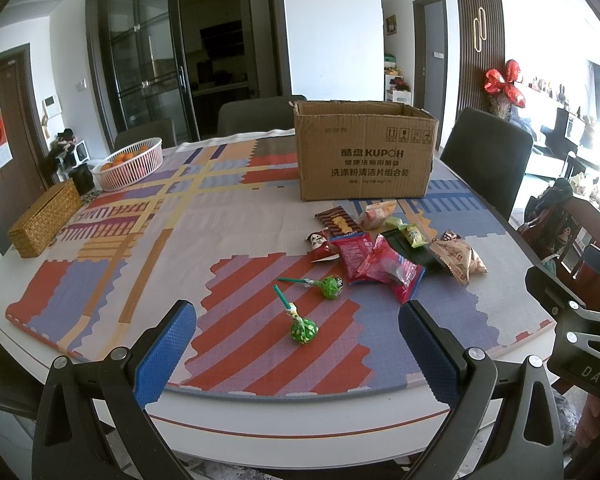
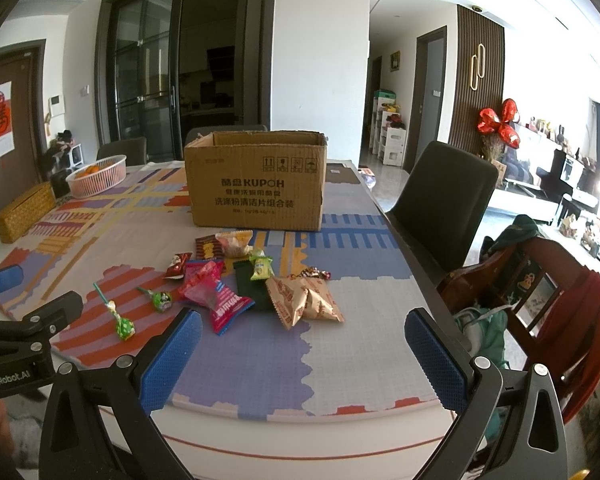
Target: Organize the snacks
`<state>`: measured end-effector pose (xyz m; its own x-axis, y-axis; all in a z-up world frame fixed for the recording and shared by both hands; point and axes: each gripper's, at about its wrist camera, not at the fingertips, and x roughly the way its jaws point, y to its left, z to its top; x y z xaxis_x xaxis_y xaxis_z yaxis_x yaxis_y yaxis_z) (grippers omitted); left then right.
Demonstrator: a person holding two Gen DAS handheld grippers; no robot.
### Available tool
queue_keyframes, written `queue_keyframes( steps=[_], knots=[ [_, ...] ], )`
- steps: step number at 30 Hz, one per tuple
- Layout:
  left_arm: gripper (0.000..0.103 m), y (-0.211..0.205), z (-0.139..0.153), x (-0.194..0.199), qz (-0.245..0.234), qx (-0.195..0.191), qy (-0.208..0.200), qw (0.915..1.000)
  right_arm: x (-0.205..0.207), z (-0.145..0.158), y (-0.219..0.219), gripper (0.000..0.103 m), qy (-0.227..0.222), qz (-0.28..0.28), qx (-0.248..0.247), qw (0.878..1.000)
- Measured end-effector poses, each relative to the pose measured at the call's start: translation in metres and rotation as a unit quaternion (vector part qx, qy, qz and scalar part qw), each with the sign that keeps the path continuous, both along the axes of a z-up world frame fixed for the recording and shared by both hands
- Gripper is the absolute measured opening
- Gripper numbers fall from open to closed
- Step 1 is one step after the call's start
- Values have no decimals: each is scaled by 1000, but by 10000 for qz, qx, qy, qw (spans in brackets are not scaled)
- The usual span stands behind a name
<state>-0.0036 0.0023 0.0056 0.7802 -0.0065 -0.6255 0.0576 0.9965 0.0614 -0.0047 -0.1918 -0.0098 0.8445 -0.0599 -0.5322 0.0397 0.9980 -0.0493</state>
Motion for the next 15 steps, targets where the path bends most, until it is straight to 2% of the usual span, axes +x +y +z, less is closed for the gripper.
queue_keyframes(
  steps=[9,15],
  knots=[
    [103,4,-1,0,12,-65,77,9999,6,-4,6,103,81,48,-10,10000],
    [103,9,-11,8,80,-88,213,9997,10,-8,9,103,211,225,-65,9995]
  ],
)
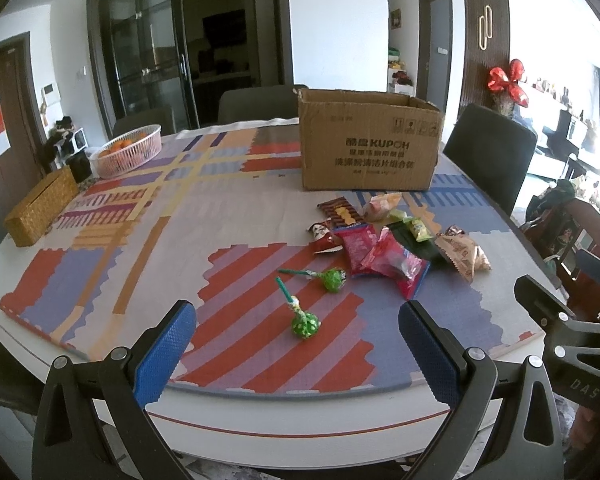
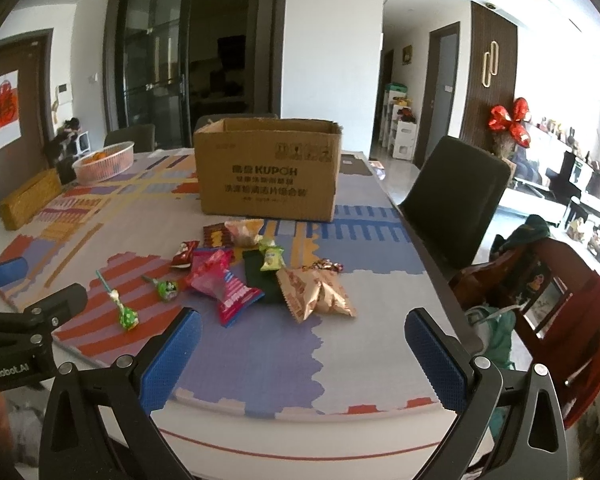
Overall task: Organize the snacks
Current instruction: 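Grasp the green lollipop with the left gripper while the right grasps the red-pink candy bag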
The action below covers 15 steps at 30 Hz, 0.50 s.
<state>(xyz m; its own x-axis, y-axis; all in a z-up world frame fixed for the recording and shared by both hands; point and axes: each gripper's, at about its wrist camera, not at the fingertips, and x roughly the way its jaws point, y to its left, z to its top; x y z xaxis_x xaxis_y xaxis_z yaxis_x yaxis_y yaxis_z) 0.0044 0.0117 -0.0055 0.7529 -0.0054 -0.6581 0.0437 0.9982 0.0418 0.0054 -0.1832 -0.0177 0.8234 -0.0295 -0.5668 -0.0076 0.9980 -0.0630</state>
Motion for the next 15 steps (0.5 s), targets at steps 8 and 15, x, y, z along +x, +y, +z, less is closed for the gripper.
queue_keyframes(
  steps=[8,15],
  knots=[
    [88,5,-12,14,-73,-120,275,9995,20,-10,12,103,215,337,-80,9992],
    [72,11,-31,33,-88,-368,724,9967,40,-22,30,101,378,725,-198,9965]
  ],
)
